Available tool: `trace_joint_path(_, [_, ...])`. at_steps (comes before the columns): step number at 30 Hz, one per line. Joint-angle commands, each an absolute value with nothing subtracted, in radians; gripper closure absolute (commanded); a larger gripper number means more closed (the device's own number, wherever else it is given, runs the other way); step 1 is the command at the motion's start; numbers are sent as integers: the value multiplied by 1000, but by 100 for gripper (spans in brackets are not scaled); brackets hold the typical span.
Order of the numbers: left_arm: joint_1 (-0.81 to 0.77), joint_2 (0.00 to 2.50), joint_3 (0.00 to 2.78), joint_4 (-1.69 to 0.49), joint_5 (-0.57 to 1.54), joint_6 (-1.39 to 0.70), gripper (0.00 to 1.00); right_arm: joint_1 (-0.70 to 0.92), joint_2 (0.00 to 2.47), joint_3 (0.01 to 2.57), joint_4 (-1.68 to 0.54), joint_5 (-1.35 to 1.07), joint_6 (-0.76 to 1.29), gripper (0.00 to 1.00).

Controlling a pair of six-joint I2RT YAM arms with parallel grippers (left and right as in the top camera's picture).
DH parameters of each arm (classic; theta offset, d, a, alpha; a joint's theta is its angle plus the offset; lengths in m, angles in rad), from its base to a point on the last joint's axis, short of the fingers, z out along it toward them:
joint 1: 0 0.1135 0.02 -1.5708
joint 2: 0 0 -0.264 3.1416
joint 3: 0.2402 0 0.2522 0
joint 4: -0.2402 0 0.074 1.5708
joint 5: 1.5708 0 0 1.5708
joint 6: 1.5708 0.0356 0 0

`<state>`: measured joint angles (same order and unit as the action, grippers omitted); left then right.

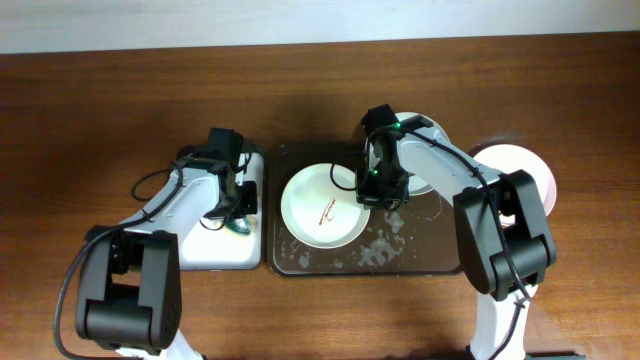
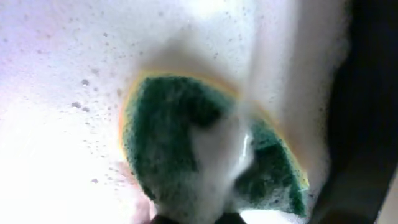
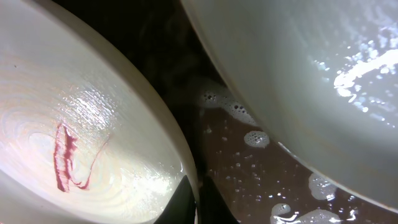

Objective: Clean dirty plates on tray and stack at the side

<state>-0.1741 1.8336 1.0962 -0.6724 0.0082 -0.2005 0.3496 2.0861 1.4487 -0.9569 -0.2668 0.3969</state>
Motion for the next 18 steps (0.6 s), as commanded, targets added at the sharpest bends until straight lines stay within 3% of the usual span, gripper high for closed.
trace_joint_path(1, [-163, 1819, 1086, -665, 1, -219, 100, 348, 2088, 1425, -953, -231, 418, 96])
trace_joint_path(18, [-139, 1578, 1168, -735, 1, -219, 100, 348, 2088, 1425, -957, -231, 416, 96])
